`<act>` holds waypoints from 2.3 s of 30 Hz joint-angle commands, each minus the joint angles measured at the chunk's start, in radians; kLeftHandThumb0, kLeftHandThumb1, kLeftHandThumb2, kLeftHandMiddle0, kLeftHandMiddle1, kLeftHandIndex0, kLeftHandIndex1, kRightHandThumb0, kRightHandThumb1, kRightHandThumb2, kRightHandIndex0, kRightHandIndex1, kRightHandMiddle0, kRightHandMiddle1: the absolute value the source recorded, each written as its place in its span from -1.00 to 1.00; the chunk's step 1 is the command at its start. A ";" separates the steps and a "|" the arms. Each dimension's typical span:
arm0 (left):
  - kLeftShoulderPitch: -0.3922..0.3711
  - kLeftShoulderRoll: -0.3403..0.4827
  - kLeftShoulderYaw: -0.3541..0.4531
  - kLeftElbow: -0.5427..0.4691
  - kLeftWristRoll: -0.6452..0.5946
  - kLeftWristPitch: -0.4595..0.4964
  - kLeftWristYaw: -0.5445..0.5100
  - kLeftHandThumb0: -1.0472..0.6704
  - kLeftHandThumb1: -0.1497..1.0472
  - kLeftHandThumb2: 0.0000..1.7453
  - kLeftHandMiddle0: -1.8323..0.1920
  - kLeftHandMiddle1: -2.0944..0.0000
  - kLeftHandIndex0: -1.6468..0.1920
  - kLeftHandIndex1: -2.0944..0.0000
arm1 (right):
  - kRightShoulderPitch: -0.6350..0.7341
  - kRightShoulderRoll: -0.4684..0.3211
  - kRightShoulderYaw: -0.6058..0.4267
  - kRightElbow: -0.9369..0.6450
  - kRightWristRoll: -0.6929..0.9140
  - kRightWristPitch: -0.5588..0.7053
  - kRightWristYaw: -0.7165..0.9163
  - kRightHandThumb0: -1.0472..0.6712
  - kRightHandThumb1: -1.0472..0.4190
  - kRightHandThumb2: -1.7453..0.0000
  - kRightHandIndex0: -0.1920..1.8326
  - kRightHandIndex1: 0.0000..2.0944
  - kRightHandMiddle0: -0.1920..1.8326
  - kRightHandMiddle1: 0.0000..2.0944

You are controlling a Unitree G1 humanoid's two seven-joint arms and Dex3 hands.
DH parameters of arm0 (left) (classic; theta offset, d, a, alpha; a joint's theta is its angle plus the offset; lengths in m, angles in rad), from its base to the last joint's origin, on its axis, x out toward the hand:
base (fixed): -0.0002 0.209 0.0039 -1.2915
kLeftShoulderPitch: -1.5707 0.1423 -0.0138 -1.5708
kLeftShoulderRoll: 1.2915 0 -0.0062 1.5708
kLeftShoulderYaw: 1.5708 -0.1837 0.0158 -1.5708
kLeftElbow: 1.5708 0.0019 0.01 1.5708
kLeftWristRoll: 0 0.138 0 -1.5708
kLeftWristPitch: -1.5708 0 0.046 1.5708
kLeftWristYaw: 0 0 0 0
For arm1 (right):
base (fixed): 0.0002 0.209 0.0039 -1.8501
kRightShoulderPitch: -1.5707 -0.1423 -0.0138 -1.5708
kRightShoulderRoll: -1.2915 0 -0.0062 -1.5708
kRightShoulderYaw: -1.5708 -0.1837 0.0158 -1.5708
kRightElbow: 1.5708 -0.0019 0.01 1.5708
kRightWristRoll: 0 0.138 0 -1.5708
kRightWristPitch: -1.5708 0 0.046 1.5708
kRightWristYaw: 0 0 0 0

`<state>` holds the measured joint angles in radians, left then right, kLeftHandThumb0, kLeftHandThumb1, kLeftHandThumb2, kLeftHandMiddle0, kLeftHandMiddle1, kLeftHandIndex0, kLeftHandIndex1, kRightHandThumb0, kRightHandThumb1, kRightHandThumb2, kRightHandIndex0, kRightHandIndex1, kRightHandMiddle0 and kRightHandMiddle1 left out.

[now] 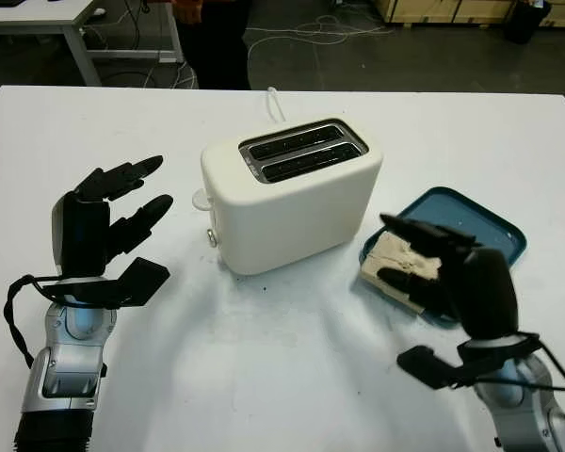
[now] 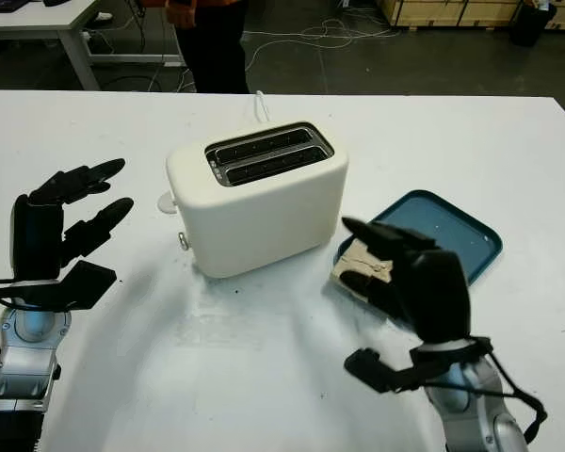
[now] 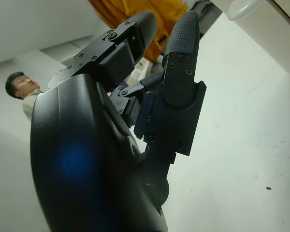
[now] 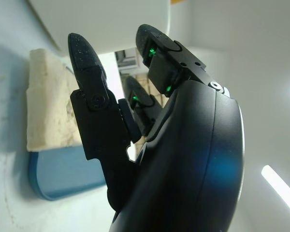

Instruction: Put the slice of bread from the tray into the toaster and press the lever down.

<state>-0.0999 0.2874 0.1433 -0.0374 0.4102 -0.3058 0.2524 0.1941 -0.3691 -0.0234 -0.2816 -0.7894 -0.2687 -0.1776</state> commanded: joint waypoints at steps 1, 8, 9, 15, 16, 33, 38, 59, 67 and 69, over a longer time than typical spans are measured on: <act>-0.008 0.010 0.004 0.001 -0.004 -0.015 0.005 -0.40 0.79 -0.76 0.25 0.08 -0.18 1.00 | 0.019 -0.015 0.006 -0.028 -0.039 0.010 -0.009 -0.45 -0.67 1.00 -0.27 -1.00 -0.27 -1.00; -0.005 0.008 0.004 -0.002 -0.019 -0.011 -0.006 -0.39 0.79 -0.76 0.26 0.09 -0.18 1.00 | 0.064 -0.020 0.011 -0.054 -0.112 0.029 -0.013 -0.55 -0.70 0.99 -0.32 -1.00 -0.29 -1.00; -0.004 0.008 0.005 -0.004 -0.018 -0.009 -0.007 -0.39 0.79 -0.76 0.26 0.09 -0.17 1.00 | 0.069 -0.018 0.013 -0.059 -0.124 0.038 -0.009 -0.55 -0.70 0.99 -0.34 -1.00 -0.30 -1.00; -0.003 0.007 0.008 -0.008 -0.016 -0.003 -0.008 -0.40 0.79 -0.75 0.25 0.10 -0.18 1.00 | 0.092 -0.020 0.042 -0.091 -0.218 0.114 0.040 -0.58 -0.72 0.99 -0.40 -1.00 -0.36 -1.00; -0.002 0.006 0.009 -0.011 -0.019 0.002 -0.011 -0.40 0.79 -0.76 0.25 0.10 -0.18 1.00 | 0.096 -0.018 0.048 -0.096 -0.224 0.126 0.053 -0.58 -0.73 0.99 -0.41 -1.00 -0.37 -1.00; -0.005 0.005 0.005 -0.012 -0.011 -0.003 -0.006 -0.41 0.79 -0.75 0.25 0.11 -0.18 1.00 | 0.124 -0.081 0.129 -0.006 -0.392 0.158 -0.037 -0.57 -0.75 0.99 -0.45 -1.00 -0.42 -1.00; -0.004 0.006 0.003 -0.009 -0.005 -0.009 -0.002 -0.40 0.79 -0.76 0.24 0.09 -0.18 1.00 | 0.110 -0.103 0.148 0.034 -0.426 0.179 -0.074 -0.49 -0.77 0.99 -0.47 -1.00 -0.44 -1.00; -0.001 0.006 0.002 -0.008 -0.005 -0.021 -0.004 -0.40 0.79 -0.75 0.25 0.07 -0.19 1.00 | 0.077 -0.121 0.179 0.080 -0.478 0.327 -0.164 -0.35 -0.78 1.00 -0.47 -0.99 -0.41 -0.99; 0.001 0.006 0.007 -0.010 -0.017 -0.027 -0.006 -0.39 0.79 -0.76 0.25 0.08 -0.19 1.00 | 0.065 -0.134 0.177 0.062 -0.532 0.396 -0.112 -0.24 -0.82 0.99 -0.47 -0.98 -0.41 -0.99; 0.001 0.008 0.009 -0.011 -0.019 -0.030 -0.007 -0.39 0.79 -0.76 0.25 0.08 -0.19 1.00 | 0.062 -0.135 0.176 0.060 -0.543 0.410 -0.106 -0.29 -0.80 1.00 -0.47 -0.98 -0.41 -0.99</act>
<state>-0.0999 0.2876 0.1474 -0.0390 0.4046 -0.3212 0.2450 0.2637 -0.4960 0.1572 -0.2156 -1.3208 0.1216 -0.2918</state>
